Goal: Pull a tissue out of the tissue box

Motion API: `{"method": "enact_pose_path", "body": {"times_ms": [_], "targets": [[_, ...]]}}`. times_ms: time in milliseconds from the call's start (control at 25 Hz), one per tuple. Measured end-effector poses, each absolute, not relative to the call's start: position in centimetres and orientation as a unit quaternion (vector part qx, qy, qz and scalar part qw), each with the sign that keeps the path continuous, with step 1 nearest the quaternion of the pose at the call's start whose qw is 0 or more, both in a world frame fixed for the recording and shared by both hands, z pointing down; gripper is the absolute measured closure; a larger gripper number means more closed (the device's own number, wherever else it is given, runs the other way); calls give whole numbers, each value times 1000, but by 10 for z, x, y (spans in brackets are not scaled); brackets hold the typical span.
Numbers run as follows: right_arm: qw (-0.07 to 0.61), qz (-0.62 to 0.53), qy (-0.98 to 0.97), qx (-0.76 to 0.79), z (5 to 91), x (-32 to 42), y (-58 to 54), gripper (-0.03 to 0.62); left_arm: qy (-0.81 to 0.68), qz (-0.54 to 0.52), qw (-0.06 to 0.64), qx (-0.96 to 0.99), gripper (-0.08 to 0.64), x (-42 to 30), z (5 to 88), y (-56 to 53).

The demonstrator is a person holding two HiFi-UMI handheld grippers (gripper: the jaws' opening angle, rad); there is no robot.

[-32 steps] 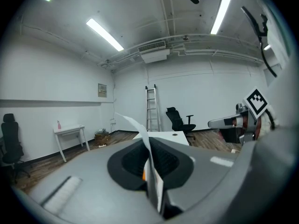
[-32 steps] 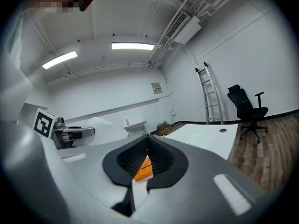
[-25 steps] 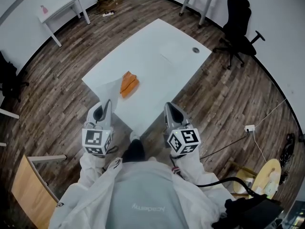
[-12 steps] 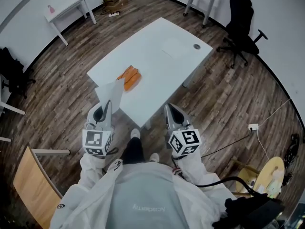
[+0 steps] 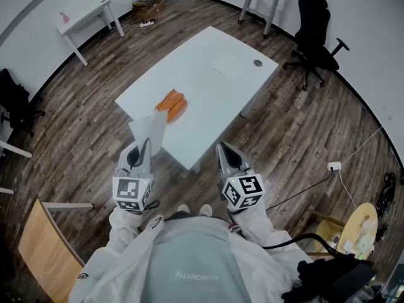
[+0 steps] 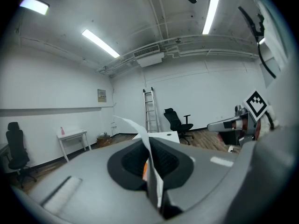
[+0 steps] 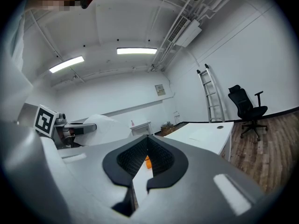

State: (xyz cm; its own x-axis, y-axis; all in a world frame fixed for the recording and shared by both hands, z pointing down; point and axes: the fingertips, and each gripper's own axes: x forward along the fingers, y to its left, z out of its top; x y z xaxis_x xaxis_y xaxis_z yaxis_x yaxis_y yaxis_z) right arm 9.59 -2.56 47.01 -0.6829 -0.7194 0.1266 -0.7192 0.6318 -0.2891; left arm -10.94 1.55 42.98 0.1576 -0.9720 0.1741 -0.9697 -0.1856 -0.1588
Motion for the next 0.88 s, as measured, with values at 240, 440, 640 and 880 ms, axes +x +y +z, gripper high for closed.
{"method": "enact_pose_path", "body": {"times_ms": [240, 440, 640, 880], "targets": [[-2, -154, 902, -404, 464, 79, -25, 592, 627, -113, 1, -771, 560, -116, 432, 11], [2, -153, 901, -407, 461, 66, -23, 592, 620, -110, -6, -777, 560, -125, 436, 8], [1, -149, 897, -415, 459, 60, -26, 592, 611, -106, -1, -785, 560, -128, 433, 2], [-1, -146, 897, -417, 459, 55, -28, 592, 607, -104, -1, -788, 560, -130, 434, -2]]}}
